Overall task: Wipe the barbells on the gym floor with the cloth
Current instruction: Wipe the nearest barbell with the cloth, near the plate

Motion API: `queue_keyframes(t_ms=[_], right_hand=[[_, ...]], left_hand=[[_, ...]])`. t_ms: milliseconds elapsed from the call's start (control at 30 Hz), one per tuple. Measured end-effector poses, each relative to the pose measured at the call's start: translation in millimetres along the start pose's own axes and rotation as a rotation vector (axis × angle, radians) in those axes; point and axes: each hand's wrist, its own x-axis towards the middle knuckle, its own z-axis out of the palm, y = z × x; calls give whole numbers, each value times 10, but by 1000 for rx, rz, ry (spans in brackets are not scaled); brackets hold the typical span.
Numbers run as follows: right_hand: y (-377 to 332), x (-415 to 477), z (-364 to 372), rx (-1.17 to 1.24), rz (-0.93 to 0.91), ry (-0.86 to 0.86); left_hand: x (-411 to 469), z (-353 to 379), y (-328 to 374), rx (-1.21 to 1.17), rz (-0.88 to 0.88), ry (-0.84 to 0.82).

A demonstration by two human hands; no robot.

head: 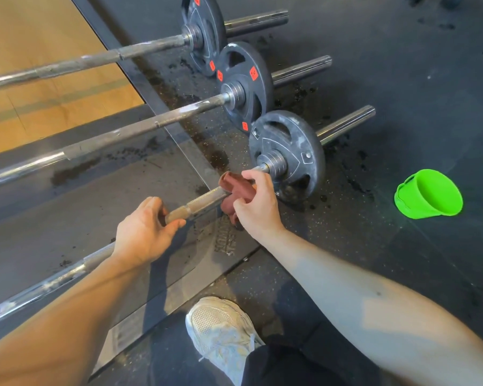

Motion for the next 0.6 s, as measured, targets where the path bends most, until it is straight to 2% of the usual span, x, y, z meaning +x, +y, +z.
queue_keyframes(t_ms=[267,367,500,600], right_hand=[[10,2,-20,23,9,25],[26,11,-63,64,62,59],[40,49,-147,72,68,125],[20,110,-209,103,75,107]], left_hand=[[158,-76,-5,-182,-122,-165],[266,-172,27,-391,-231,-343],[480,-311,-62,-607,-337,-665],[535,-318,-123,-615,-355,-733]])
